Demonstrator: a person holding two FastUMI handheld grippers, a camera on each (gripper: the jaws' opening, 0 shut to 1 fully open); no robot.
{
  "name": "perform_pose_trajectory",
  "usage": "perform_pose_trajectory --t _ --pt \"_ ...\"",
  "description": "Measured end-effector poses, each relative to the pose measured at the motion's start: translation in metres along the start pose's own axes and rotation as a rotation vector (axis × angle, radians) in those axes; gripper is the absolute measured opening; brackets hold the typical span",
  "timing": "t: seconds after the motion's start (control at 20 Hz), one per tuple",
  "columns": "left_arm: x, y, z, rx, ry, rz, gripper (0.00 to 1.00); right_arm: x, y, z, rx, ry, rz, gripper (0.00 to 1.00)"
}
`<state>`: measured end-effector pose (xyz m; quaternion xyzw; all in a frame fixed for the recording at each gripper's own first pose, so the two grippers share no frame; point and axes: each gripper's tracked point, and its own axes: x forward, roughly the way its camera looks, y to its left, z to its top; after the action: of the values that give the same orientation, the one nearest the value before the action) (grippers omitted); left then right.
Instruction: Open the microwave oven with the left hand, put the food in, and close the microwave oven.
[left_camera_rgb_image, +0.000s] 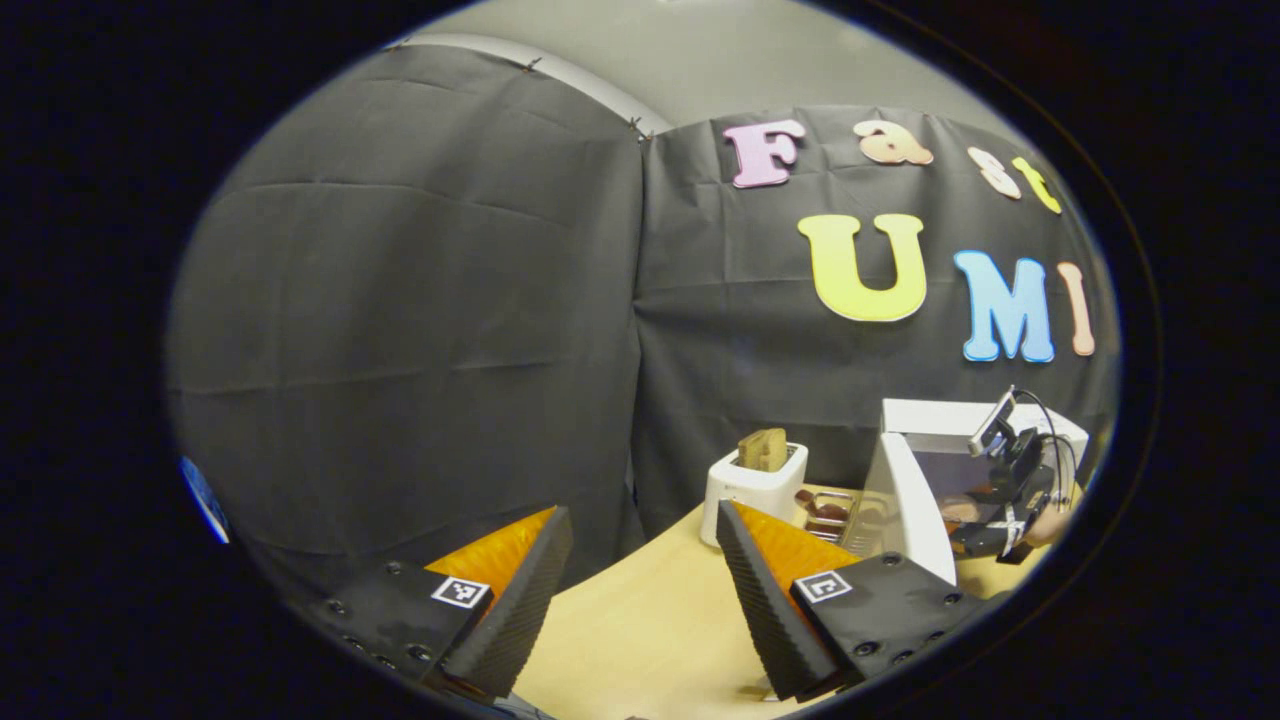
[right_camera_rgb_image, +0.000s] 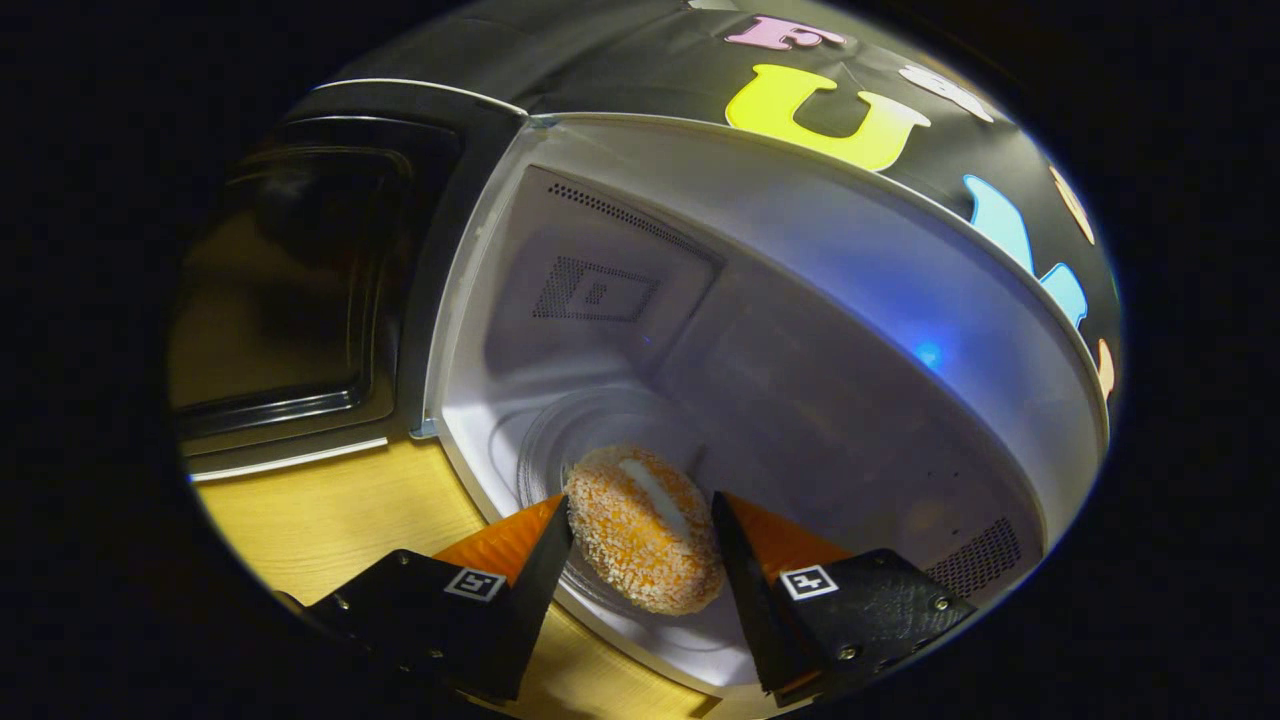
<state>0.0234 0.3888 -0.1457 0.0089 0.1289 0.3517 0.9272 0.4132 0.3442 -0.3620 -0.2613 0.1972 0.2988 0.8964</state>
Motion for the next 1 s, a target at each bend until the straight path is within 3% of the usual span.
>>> perform_pose_trajectory --t 0.25,0.45,0.6,1.0 --pt "-0.001 -0.004 -0.003 0.010 0.003 -0.016 0.96 -0.018 -0.003 0.018 -0.021 -0.061 -0.015 0.86" --pt "-0.004 -0.015 -0.004 0.026 -0.003 -0.045 0.96 -0.043 0.002 0.027 0.030 -0.088 -0.005 0.86" --pt "-0.006 -0.018 -0.009 0.033 -0.003 -0.063 0.96 -0.077 0.005 0.036 0.062 -0.123 0.008 0.86" --pt "-0.008 -0.010 -0.049 0.060 0.056 -0.071 0.95 -0.189 -0.029 0.086 0.143 -0.306 -0.052 0.86"
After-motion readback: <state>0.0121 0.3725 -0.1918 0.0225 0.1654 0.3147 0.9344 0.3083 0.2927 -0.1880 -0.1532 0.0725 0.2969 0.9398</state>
